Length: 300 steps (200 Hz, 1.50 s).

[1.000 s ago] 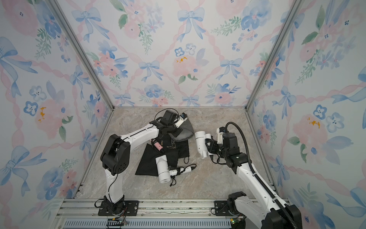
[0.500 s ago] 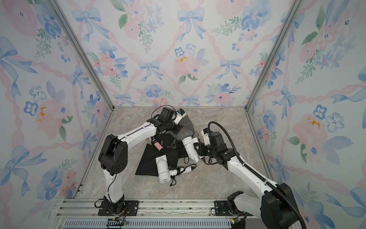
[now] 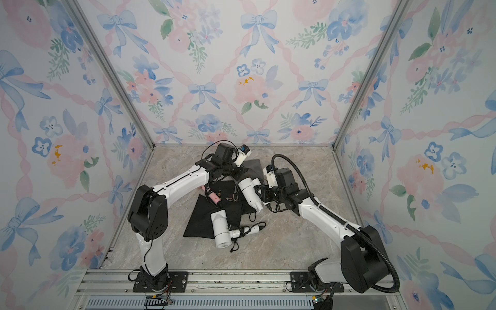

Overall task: Pack away hair dryers
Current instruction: Place the hair dryer in the drawstring bag.

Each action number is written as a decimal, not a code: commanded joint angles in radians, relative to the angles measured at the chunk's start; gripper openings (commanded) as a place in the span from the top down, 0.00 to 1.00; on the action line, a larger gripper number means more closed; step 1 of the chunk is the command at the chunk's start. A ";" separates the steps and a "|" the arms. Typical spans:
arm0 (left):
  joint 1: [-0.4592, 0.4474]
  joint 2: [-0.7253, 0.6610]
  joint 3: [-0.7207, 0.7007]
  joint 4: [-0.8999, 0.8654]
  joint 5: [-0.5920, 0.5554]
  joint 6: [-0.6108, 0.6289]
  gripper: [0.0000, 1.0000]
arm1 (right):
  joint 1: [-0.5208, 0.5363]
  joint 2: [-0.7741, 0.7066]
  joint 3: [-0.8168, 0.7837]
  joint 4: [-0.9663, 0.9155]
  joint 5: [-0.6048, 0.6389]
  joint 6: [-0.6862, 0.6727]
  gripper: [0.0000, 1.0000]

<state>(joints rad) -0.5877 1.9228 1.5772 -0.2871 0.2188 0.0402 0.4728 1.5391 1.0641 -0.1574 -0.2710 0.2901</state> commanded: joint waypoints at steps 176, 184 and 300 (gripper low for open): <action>-0.017 -0.052 -0.007 -0.011 0.085 -0.003 1.00 | -0.013 0.039 0.073 -0.048 0.086 -0.040 0.70; -0.017 -0.040 0.006 -0.011 0.092 -0.012 1.00 | -0.002 0.036 0.073 -0.054 0.099 -0.051 0.70; -0.033 0.003 0.059 -0.014 0.104 -0.043 1.00 | 0.089 -0.035 0.067 -0.044 0.256 -0.105 0.70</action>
<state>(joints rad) -0.6170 1.9095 1.6012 -0.3016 0.3122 0.0135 0.5331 1.5402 1.0973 -0.2329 -0.0597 0.2096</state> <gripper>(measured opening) 0.048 0.425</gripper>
